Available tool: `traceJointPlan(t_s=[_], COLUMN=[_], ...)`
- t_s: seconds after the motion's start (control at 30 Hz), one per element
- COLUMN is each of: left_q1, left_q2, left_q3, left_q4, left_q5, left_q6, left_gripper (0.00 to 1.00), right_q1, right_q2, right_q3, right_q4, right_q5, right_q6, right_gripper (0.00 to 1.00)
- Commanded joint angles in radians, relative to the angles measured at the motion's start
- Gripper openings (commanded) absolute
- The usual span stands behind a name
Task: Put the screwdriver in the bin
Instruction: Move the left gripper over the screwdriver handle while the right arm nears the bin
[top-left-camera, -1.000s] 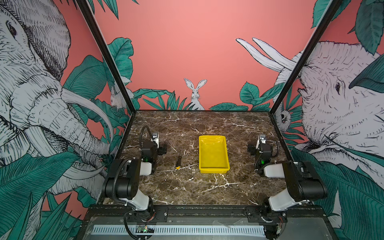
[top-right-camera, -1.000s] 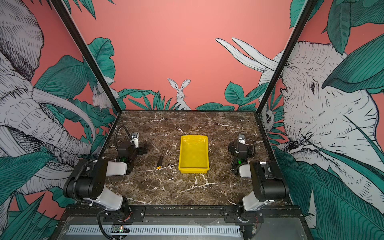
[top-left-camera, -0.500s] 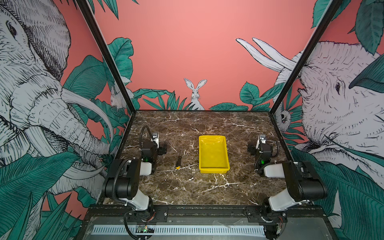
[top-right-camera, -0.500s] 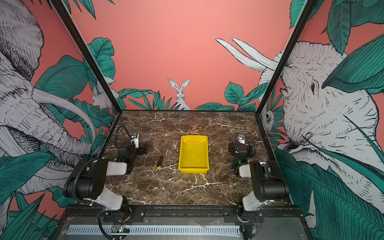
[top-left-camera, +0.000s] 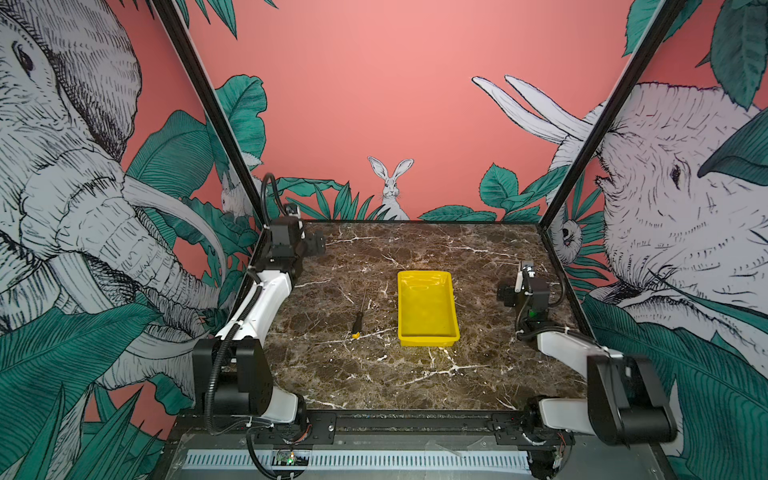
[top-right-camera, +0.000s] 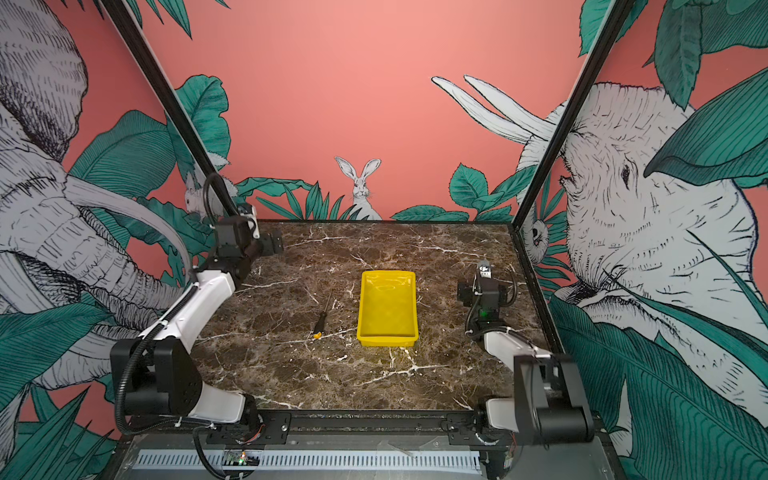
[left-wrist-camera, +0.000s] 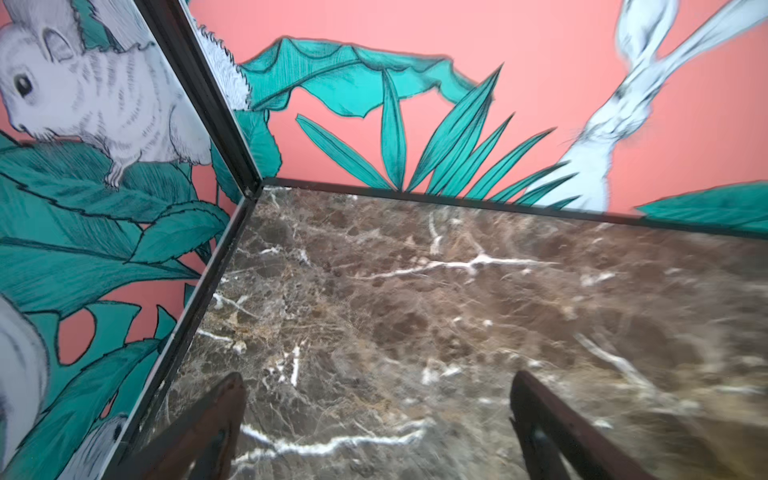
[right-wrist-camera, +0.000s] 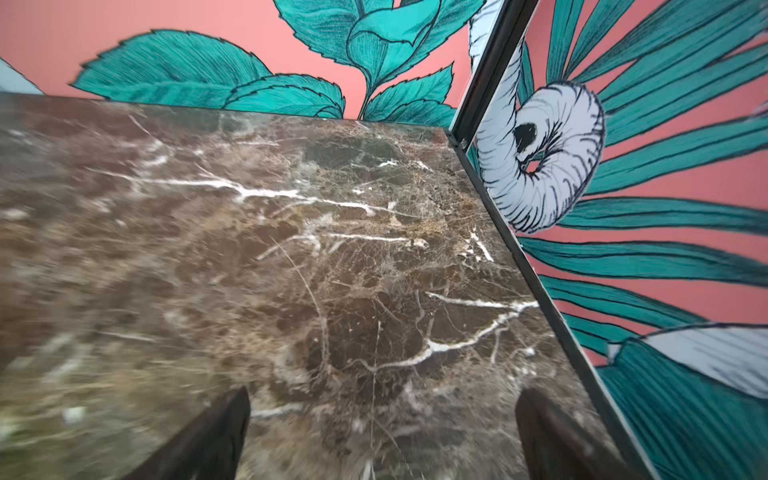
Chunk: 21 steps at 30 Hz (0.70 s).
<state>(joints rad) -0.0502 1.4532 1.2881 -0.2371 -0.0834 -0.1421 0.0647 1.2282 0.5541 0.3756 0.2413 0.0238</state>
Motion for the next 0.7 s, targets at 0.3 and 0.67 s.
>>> traceJointPlan(t_s=[0.3,0.67], left_q1=[-0.225,-0.231], left_q2=[0.029,0.100], left_q3=[0.068,0.175], left_q4=[-0.523,-0.609], left_q5=[0.052,0.080], left_q6=[-0.015,-0.061], left_gripper=[1.00,1.00], right_q1=[0.007,0.012], right_q2=[-0.301,-0.252], right_q3=[0.458,0.465], right_q4=[-1.023,-1.113], right_q5=[-0.233,-0.476], right_q6=[0.043,0.008], right_gripper=[0.99,0.99])
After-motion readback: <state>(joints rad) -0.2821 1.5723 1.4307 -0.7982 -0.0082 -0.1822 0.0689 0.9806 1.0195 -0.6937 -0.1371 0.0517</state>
